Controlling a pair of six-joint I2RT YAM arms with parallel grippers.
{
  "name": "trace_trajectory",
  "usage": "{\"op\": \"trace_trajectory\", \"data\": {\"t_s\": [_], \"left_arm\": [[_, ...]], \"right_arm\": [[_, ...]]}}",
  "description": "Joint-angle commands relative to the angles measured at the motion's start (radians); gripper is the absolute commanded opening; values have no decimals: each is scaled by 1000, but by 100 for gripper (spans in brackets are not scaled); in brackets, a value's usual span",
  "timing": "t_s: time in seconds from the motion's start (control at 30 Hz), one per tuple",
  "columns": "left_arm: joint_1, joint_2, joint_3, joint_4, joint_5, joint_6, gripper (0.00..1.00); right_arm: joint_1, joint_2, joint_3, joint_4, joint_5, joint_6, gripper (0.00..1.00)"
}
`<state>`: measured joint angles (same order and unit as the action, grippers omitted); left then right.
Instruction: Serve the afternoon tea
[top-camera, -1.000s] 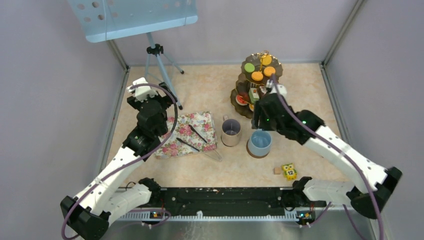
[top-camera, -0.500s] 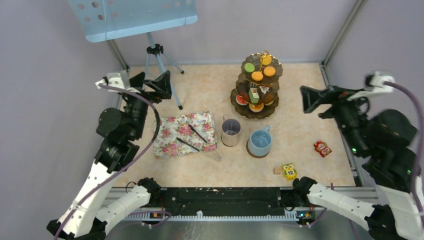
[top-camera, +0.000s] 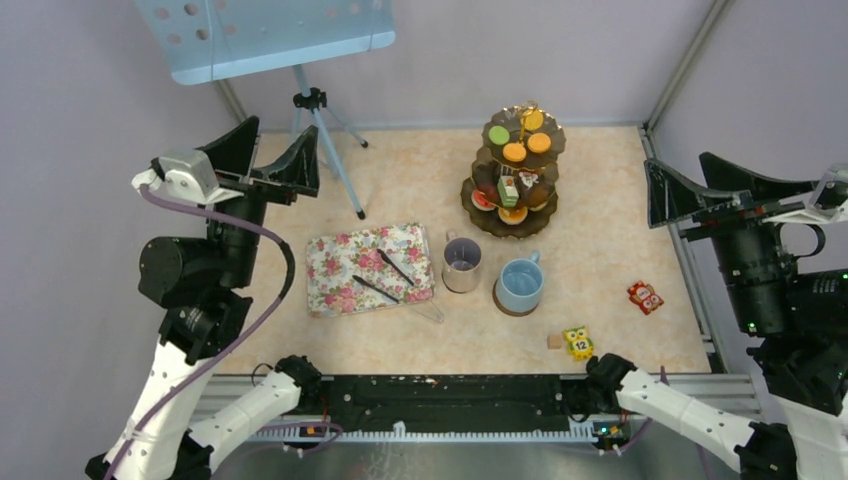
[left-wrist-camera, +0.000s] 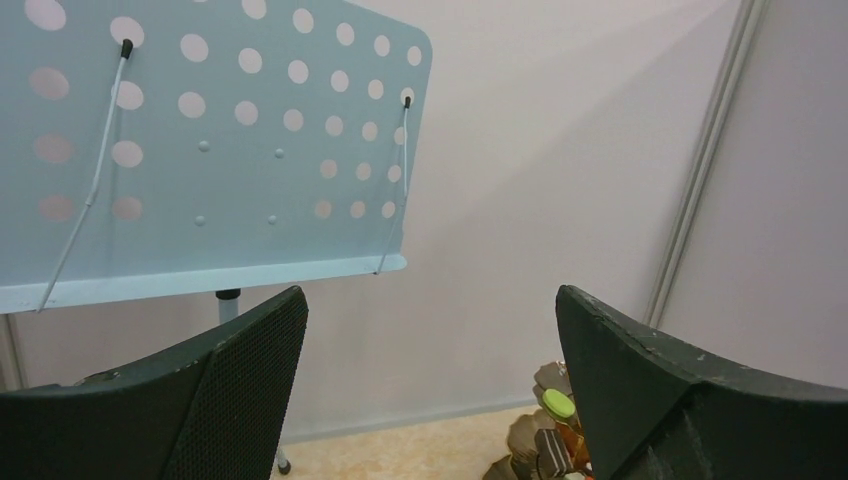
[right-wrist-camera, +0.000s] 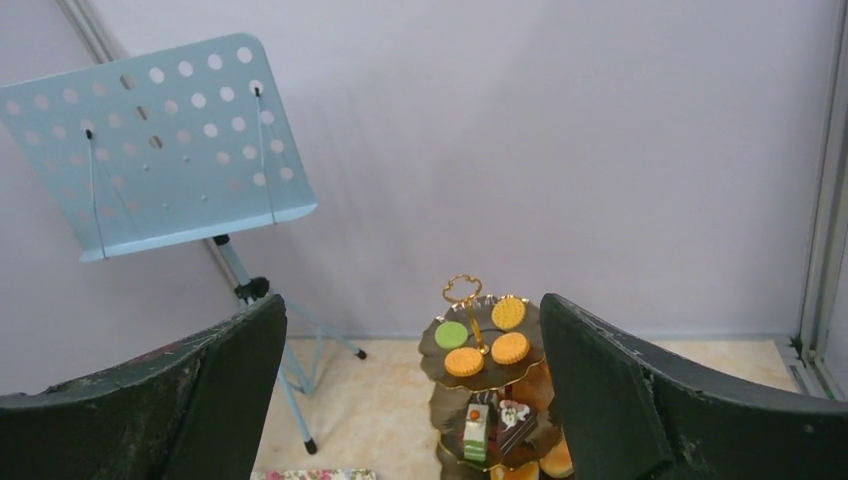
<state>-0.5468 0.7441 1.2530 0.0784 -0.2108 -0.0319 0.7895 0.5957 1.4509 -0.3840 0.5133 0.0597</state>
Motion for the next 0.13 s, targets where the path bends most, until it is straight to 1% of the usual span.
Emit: {"op": "trace_trajectory", "data": {"t_s": [0.0,0.1], "left_arm": [[-2,-8,32,15,9,60,99],[-2,-10,34,20,7,70,99]], "right_arm": [[6,-10,-22,42,27,-27,95],[6,-18,-38,48,74,-23,95]]}}
